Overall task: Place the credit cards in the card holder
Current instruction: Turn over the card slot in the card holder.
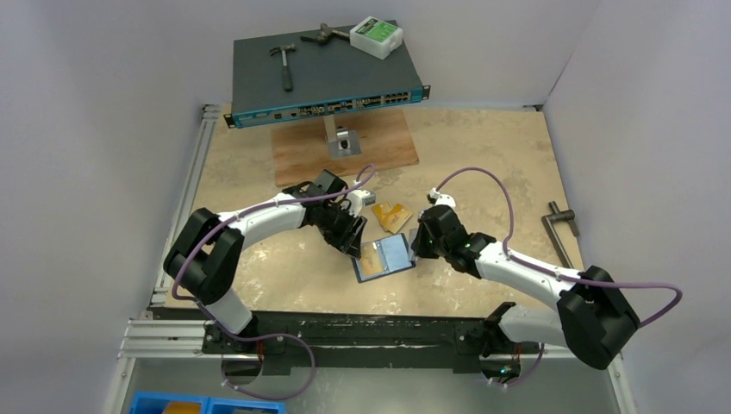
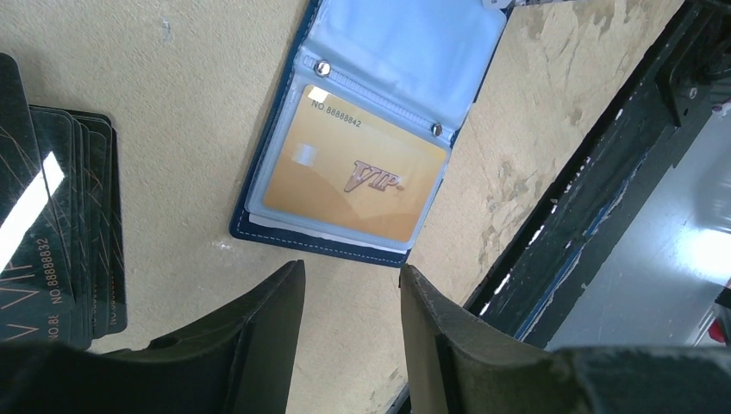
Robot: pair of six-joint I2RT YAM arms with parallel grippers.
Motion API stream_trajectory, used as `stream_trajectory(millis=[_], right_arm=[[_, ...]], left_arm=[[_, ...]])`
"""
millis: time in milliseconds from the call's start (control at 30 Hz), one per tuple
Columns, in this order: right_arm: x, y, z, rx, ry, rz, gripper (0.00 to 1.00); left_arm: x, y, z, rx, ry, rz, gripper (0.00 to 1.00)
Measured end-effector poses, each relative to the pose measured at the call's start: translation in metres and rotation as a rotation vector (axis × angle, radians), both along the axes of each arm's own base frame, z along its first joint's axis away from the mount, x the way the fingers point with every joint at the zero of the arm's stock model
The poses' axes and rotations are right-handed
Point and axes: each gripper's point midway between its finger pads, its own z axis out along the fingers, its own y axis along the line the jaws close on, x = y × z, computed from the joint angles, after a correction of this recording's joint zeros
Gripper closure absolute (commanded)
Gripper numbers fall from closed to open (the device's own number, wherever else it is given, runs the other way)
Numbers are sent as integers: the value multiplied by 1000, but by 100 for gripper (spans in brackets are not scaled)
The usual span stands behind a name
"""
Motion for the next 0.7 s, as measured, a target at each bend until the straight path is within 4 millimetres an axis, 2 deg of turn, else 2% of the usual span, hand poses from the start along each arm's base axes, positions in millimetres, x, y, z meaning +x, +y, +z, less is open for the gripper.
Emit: stream_trajectory(millis=[700], right_arm=[[2, -5, 3, -9, -13, -2, 100]], left_arm=[[-2, 2, -1, 8, 3, -11, 57]])
